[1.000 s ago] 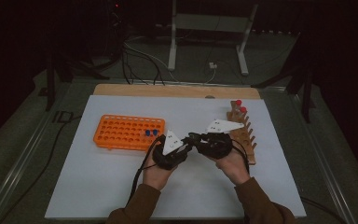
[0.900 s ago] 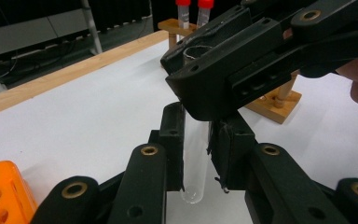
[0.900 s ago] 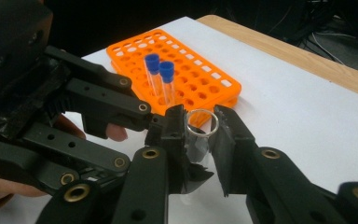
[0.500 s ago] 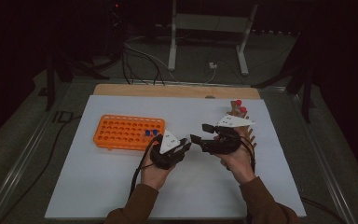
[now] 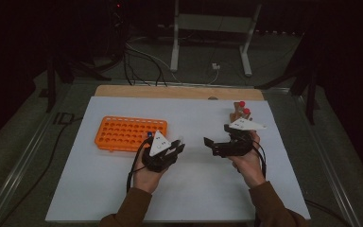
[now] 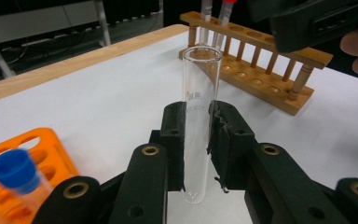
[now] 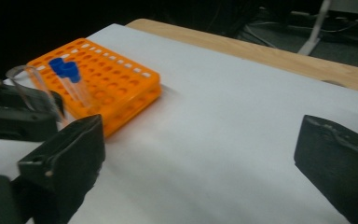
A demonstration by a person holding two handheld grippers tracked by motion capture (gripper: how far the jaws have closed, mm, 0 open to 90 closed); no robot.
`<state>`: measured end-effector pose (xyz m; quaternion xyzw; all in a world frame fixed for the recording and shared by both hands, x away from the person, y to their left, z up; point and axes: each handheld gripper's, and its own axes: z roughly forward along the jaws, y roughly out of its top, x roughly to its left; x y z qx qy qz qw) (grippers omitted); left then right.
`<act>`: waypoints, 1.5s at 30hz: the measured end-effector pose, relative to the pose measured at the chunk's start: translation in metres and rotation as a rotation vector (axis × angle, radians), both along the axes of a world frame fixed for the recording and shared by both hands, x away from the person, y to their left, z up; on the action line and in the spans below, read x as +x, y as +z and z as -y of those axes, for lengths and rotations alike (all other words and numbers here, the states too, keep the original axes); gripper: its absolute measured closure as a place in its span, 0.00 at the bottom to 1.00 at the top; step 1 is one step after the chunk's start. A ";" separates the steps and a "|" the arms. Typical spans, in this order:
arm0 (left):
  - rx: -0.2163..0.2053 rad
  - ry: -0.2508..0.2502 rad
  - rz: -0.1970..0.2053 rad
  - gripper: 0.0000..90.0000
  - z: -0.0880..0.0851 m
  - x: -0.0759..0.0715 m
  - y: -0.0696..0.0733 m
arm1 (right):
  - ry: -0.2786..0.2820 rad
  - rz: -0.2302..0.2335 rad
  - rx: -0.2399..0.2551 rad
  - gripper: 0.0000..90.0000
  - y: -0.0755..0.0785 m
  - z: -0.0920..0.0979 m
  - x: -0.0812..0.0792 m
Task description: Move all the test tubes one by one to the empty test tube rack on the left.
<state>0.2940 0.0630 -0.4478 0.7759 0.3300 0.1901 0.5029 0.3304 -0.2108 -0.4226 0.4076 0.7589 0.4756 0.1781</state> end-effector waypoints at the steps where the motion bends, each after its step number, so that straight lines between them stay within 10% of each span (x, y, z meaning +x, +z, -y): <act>1: 0.002 0.002 -0.001 0.84 -0.002 0.000 0.000 | -0.006 0.003 -0.001 0.02 0.000 0.002 0.000; 45: 0.005 0.300 0.024 0.84 -0.105 0.013 -0.003 | -0.083 0.033 -0.014 0.01 -0.007 0.039 -0.008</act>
